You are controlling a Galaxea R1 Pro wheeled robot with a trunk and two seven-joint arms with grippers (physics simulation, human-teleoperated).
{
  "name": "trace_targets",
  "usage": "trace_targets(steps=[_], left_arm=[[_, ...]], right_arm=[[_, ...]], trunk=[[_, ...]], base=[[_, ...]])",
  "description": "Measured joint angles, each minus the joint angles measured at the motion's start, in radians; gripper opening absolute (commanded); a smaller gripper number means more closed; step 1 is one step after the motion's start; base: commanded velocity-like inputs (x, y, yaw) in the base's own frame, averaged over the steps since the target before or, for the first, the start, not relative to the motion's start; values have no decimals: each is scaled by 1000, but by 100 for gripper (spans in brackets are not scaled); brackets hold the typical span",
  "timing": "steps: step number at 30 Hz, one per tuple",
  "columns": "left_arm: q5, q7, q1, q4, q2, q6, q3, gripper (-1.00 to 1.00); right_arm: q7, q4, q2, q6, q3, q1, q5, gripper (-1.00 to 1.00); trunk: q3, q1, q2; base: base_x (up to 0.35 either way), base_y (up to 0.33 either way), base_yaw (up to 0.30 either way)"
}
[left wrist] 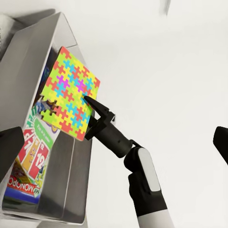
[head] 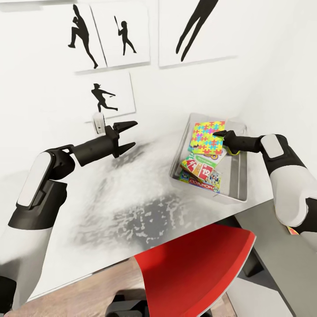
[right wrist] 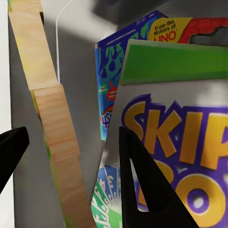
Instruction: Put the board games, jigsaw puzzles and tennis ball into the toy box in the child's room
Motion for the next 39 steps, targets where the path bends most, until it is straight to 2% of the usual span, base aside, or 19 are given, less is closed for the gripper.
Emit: trace_targets(steps=[31,39], left_arm=[[-3,0,-4,0,0,0,-1,100],[-3,-1,-4,0,0,0,-1,100]], right_arm=[[-2,-5,10,-1,1,-2,-1,-100],[-1,-6,8,-1,0,-2,-1,-100]], trunk=[[-3,0,0],[-10,0,0]], base=[[0,0,0],[0,0,0]])
